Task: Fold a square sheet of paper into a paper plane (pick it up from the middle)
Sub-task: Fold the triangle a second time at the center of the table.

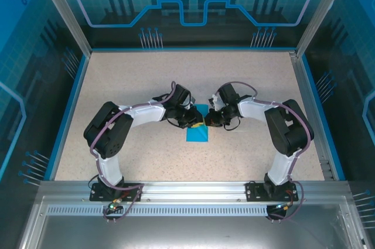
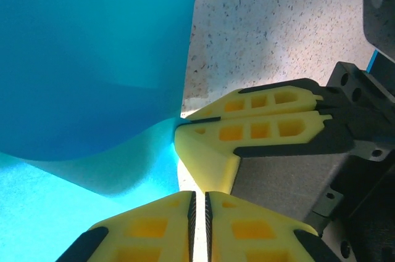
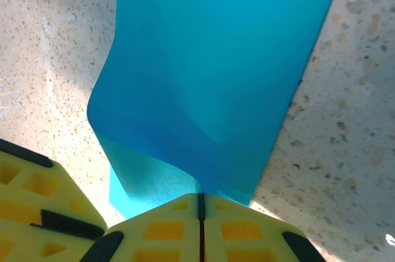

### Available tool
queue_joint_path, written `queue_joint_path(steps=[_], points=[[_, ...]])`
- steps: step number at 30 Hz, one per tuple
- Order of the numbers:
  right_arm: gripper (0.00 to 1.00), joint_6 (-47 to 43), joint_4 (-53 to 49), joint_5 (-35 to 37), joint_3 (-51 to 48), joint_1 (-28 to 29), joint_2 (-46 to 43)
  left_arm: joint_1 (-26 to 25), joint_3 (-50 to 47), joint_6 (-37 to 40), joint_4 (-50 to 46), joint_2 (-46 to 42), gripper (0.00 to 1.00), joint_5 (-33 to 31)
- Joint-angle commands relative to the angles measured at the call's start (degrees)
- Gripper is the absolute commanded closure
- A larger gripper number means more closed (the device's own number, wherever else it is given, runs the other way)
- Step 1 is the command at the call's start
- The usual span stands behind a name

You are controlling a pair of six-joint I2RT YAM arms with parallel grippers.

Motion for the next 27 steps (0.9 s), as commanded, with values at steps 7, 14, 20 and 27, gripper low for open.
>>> queue_joint_path(steps=[7,14,20,27], points=[[0.92,-1.29,-1.88,1.73,1.65,0.47,1.76,0.4,2.95,2.27,-0.96,3.32,0.86,0.49],[0.92,-1.42,-2.15,2.44,2.1,0.47,2.29,0.38,3.26,2.97,-2.04,4.38,0.87,0.06],[0.93,-1.41,-2.5,2.73,2.68,0.47,2.79,0.43,3.92,3.23,-2.64,5.26,0.87,-0.08],[0.93,-1.28,-3.02,3.33,2.69,0.46,2.9,0.52,4.39,3.67,-3.27,6.36,0.87,-0.33]])
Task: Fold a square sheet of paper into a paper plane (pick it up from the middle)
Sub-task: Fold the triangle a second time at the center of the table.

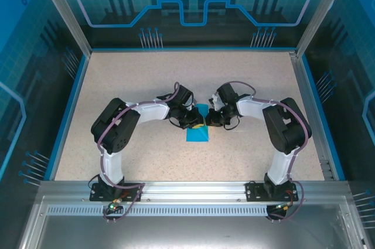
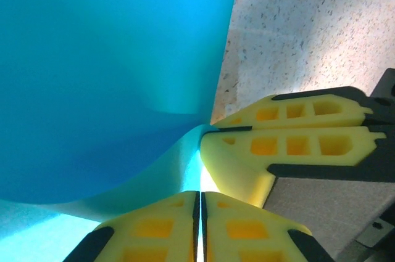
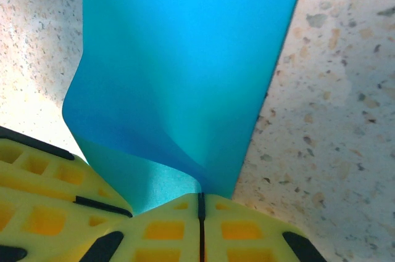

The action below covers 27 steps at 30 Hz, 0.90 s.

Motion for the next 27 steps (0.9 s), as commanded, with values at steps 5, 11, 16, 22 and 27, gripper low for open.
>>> queue_joint_path(steps=[5,11,16,22,27], points=[[0.91,-0.49,-1.55,0.55,0.96,0.41,1.13,0.41,1.87,1.44,-1.76,1.64,0.88,-0.24],[0.91,-0.36,-1.55,0.54,1.04,0.43,1.28,0.46,2.02,1.67,-2.36,2.06,0.88,-0.77],[0.91,-0.41,-1.65,0.73,1.46,0.47,1.84,0.45,2.03,1.76,-2.54,2.33,0.88,-0.76],[0.91,-0.55,-1.61,0.59,1.62,0.44,2.35,0.4,2.03,1.68,-3.14,2.51,0.88,-1.2],[0.91,-0.63,-1.56,0.5,1.77,0.47,2.62,0.41,1.82,1.61,-3.6,2.94,0.88,-1.56]])
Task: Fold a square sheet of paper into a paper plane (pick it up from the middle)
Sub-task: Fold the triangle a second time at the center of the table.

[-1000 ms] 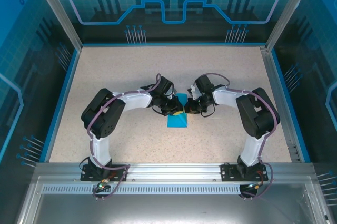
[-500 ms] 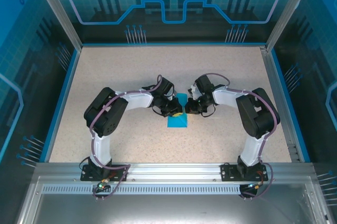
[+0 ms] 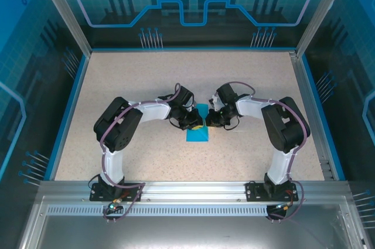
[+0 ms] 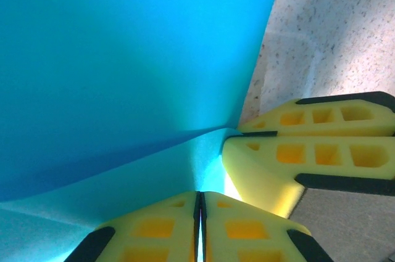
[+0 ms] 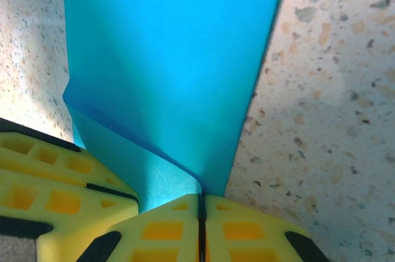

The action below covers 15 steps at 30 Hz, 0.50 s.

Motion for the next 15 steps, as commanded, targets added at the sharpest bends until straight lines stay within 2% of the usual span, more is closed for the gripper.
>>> queue_joint_path(steps=[1,15], points=[[0.91,-0.61,-0.97,0.22,1.36,0.42,1.6,0.41,1.11,1.1,-2.3,1.25,0.88,-0.98],[0.91,-0.72,-1.16,-0.36,1.74,0.47,1.73,0.44,0.69,0.87,-2.89,1.55,0.88,-1.5]])
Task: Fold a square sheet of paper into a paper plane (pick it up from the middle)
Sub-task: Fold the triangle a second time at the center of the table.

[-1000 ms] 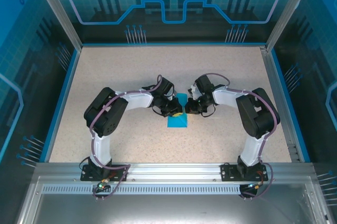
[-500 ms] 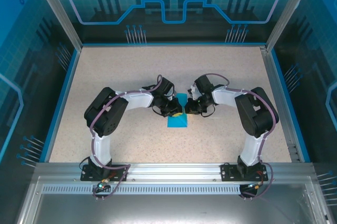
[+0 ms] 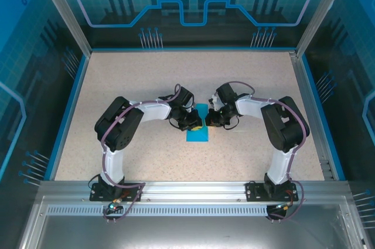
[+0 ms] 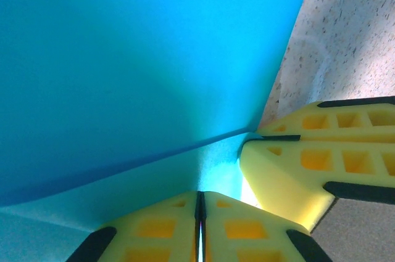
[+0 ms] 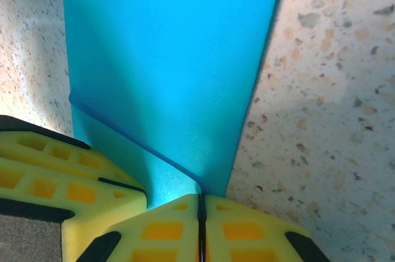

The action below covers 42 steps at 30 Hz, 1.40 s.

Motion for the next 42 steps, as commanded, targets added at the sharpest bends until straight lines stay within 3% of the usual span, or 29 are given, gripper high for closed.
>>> queue_joint_path(steps=[1,10,23,42], points=[[0.91,-0.79,-0.81,-0.28,1.16,0.47,0.97,0.41,0.69,0.93,-2.46,0.98,0.88,-0.92],[0.91,-1.03,-0.49,-0.45,1.23,0.47,-0.23,0.43,-0.02,0.59,-2.65,0.56,0.89,-1.79],[0.79,0.37,-1.04,2.8,0.0,0.47,-6.22,0.43,-0.47,-0.04,-3.06,0.89,0.9,-2.74],[0.84,1.76,0.41,1.3,-4.47,0.79,-9.0,0.46,-0.23,-1.21,1.16,0.18,0.89,0.62]])
